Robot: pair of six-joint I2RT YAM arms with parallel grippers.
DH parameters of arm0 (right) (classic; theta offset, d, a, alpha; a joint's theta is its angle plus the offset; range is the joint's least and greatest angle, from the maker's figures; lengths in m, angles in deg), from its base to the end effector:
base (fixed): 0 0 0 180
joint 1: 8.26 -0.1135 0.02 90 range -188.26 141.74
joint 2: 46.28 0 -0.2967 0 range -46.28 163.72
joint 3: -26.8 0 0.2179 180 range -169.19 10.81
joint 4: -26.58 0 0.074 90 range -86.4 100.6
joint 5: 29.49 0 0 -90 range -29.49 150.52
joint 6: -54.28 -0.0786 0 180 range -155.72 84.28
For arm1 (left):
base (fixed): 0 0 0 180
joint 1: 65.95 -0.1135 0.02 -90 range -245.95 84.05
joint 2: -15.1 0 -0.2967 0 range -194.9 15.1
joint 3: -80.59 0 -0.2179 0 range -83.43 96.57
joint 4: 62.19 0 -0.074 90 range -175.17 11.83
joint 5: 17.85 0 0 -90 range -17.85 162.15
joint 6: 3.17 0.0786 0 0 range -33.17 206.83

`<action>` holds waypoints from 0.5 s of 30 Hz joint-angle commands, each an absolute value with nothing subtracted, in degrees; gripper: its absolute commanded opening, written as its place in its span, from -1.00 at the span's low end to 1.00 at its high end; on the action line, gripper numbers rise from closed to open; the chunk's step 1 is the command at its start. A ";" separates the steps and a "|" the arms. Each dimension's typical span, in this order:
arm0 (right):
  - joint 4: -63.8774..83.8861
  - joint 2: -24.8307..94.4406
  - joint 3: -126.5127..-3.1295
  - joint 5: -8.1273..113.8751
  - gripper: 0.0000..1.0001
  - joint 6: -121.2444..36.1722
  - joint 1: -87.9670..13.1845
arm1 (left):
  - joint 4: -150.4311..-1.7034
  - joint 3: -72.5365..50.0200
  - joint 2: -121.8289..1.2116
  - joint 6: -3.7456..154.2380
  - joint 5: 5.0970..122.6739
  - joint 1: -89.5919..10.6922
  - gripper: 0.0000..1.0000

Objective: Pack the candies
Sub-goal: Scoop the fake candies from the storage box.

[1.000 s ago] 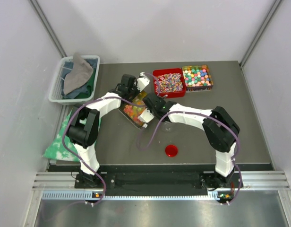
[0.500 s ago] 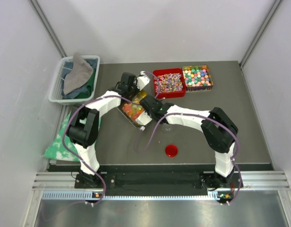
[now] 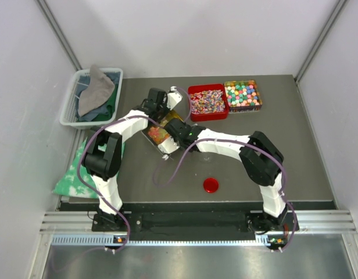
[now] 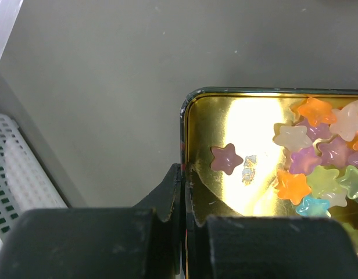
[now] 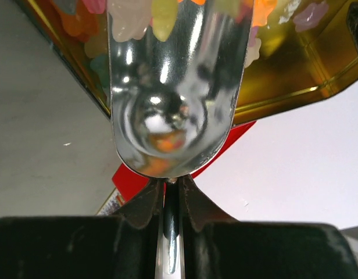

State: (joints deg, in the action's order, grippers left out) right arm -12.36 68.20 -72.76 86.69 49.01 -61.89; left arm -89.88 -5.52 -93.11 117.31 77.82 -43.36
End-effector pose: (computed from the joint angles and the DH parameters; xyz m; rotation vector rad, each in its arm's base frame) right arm 0.2881 0.3327 0.2107 -2.3084 1.0842 -0.7921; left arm 0.4064 -0.1607 0.2396 0.9847 2.0859 0.1845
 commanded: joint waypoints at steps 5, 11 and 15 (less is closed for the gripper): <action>-17.61 75.01 -78.13 85.65 -1.00 43.39 -65.13 | -90.29 -1.07 -92.57 111.97 84.01 -41.43 -1.00; -22.00 79.49 -84.19 86.09 -1.00 36.19 -65.92 | -92.14 -0.90 -92.39 109.68 85.68 -41.16 -1.00; -21.92 80.81 -85.60 86.18 -1.00 32.75 -66.10 | -93.02 -1.34 -92.22 109.06 85.86 -41.16 -1.00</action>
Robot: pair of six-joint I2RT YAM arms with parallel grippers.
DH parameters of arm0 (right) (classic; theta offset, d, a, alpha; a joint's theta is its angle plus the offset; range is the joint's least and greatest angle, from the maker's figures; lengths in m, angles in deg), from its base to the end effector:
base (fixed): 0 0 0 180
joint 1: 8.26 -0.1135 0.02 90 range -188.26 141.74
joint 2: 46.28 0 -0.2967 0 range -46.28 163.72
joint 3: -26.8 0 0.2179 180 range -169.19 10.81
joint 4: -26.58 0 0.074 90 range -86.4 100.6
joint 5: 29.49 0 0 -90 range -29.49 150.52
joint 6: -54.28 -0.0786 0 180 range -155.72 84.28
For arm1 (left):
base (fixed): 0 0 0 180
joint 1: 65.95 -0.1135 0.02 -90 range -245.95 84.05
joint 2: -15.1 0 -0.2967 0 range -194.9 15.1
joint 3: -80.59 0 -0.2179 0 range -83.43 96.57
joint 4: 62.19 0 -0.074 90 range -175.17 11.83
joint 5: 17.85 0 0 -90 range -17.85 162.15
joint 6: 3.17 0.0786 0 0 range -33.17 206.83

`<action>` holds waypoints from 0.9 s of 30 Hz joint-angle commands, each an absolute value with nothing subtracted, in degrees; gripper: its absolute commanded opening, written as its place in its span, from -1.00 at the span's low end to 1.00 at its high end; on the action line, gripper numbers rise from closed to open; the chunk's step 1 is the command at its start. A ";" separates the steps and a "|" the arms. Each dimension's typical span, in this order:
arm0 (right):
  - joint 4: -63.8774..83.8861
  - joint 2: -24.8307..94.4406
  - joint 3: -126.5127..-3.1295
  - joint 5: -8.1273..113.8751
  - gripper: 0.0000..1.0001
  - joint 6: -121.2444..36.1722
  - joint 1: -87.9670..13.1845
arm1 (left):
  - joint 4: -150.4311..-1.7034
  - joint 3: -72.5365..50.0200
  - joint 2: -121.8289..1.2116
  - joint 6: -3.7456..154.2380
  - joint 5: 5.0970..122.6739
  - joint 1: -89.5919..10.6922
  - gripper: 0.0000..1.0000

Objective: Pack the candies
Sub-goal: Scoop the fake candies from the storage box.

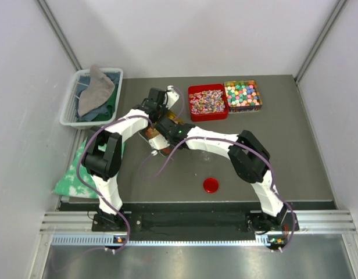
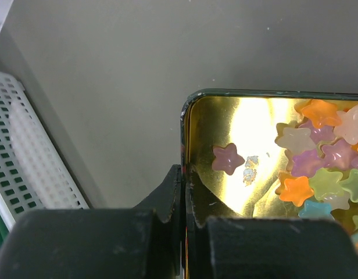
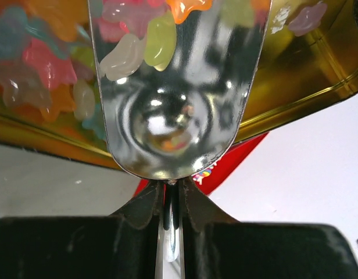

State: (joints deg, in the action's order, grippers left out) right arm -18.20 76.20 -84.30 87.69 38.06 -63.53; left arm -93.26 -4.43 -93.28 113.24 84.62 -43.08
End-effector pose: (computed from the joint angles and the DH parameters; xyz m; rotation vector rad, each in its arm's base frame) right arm 0.2990 0.3684 0.2013 -2.2136 1.2616 -0.7306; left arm 0.4056 -0.1527 0.2390 0.8778 2.1709 0.2858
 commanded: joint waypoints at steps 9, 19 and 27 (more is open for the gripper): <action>-23.32 82.22 -89.47 83.73 -1.00 20.72 -66.36 | -93.02 -2.57 -92.74 108.01 85.77 -41.25 -1.00; -21.66 78.80 -88.24 82.84 -1.00 10.43 -66.27 | -92.93 -2.83 -94.32 106.34 84.45 -42.30 -1.00; -18.67 75.81 -85.87 87.85 -1.00 8.49 -65.66 | -93.11 -2.83 -95.99 104.32 82.96 -44.50 -1.00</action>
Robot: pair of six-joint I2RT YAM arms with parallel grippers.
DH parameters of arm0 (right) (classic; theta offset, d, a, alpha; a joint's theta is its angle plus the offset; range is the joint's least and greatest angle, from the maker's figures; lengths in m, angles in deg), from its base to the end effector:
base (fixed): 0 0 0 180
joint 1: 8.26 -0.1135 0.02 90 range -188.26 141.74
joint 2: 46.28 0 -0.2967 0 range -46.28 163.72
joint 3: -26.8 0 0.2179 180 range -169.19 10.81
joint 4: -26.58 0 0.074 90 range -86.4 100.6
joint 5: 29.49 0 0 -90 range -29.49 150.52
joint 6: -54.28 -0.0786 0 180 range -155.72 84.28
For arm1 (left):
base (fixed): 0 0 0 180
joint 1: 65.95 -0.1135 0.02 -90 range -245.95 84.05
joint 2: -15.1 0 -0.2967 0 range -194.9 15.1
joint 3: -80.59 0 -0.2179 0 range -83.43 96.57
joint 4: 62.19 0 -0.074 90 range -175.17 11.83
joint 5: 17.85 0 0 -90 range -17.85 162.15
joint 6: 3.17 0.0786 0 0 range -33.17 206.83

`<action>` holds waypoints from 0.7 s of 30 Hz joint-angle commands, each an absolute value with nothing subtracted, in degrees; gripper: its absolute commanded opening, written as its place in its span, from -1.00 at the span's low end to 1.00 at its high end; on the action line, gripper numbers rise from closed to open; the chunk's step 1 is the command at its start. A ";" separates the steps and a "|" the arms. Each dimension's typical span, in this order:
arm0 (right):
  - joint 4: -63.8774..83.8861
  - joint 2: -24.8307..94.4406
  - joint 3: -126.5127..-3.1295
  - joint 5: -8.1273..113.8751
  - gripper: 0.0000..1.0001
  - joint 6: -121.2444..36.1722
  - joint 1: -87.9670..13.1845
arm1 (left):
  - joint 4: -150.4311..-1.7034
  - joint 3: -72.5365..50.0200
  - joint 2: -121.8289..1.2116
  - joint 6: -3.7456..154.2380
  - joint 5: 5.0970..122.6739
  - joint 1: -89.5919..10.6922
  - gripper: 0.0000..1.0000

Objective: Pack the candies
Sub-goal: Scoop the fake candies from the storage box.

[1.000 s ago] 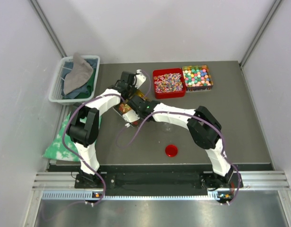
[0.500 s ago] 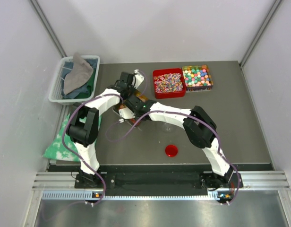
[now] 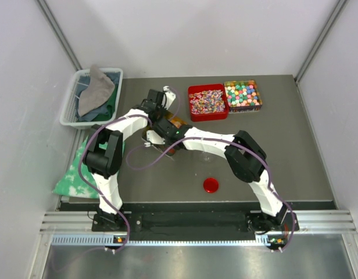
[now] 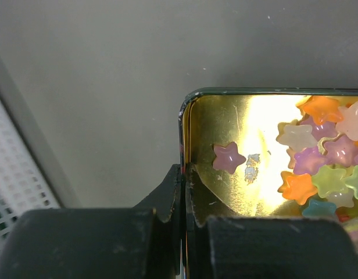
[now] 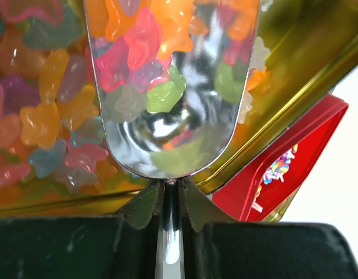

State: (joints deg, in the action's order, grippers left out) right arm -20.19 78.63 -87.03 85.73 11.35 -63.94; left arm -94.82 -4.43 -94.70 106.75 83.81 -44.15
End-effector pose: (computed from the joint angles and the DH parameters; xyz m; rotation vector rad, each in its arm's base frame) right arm 0.2988 0.3783 0.1921 -1.8582 1.6916 -0.5052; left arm 0.4082 -0.1461 0.2257 0.7613 2.2643 0.2284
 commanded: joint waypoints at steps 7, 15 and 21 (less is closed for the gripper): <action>-17.88 74.75 -87.01 91.10 -1.00 6.20 -63.90 | -92.41 -3.27 -96.43 102.82 81.46 -46.09 -1.00; -17.09 74.31 -86.13 92.24 -1.00 5.67 -63.81 | -91.79 -3.45 -97.75 101.86 80.32 -47.67 -0.86; -15.77 74.13 -85.60 92.24 -1.00 7.08 -63.81 | -91.71 -3.10 -99.33 101.24 79.00 -49.16 -0.65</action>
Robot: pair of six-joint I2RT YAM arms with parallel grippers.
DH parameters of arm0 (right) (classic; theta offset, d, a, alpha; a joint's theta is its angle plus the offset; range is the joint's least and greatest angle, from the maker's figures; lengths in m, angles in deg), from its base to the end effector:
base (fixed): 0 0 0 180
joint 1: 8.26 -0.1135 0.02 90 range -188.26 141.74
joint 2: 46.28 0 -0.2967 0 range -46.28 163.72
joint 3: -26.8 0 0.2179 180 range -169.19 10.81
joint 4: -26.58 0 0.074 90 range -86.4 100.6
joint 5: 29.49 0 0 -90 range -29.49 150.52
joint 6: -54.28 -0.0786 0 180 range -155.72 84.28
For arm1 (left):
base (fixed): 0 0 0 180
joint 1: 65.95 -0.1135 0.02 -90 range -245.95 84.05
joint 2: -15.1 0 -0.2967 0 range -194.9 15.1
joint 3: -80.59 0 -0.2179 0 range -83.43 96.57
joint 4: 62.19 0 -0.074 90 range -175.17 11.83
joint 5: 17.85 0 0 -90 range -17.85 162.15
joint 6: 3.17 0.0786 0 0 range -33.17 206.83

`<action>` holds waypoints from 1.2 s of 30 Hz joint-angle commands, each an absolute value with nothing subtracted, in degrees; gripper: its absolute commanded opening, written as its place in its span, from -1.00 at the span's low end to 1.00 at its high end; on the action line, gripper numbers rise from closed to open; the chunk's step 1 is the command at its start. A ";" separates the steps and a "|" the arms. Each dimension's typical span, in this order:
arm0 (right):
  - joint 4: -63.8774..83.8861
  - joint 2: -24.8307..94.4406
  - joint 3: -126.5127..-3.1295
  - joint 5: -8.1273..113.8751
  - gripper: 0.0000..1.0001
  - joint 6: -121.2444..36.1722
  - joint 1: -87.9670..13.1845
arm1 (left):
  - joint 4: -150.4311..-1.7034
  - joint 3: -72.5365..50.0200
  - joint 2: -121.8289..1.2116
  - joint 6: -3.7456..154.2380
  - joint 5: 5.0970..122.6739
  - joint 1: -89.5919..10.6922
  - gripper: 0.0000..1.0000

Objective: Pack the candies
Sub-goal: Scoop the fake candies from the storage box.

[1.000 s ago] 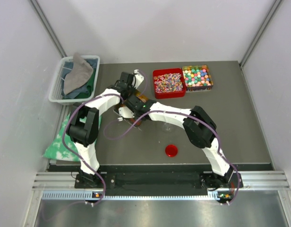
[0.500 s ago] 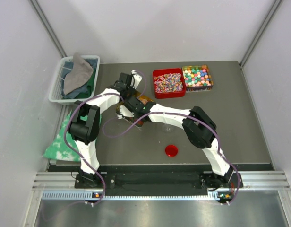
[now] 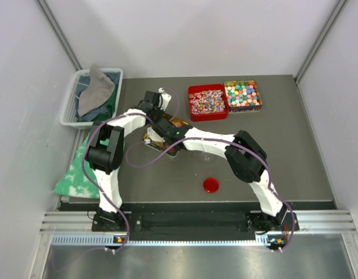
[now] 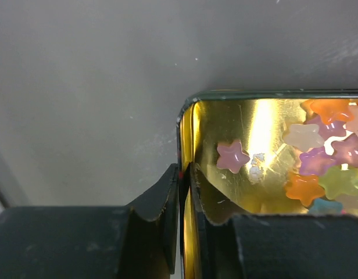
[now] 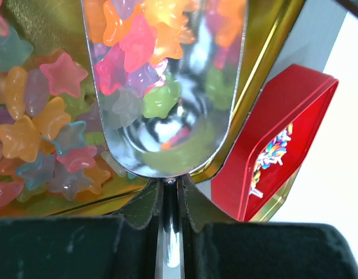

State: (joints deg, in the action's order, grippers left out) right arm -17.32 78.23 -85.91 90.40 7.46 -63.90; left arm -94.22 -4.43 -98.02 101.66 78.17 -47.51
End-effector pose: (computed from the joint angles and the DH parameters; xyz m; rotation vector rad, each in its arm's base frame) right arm 0.3041 0.3754 0.1960 -1.7211 1.7392 -0.5654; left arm 0.4210 -0.1317 0.2017 0.6545 2.3531 0.1005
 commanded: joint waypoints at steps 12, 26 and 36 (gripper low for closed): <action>-16.29 70.18 -84.11 91.01 -1.00 8.93 -63.90 | -92.41 1.29 -101.36 98.17 74.96 -53.38 0.14; -16.38 68.69 -82.18 89.87 -1.00 6.12 -63.90 | -94.78 9.03 -96.09 92.98 67.23 -54.43 0.98; -16.12 65.18 -83.23 87.59 -1.00 0.06 -63.29 | -97.15 10.70 -89.94 87.18 65.65 -58.65 0.98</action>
State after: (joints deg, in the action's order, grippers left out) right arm -18.09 71.39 -81.50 89.14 4.72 -63.84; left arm -96.78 7.68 -95.95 90.49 67.00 -55.91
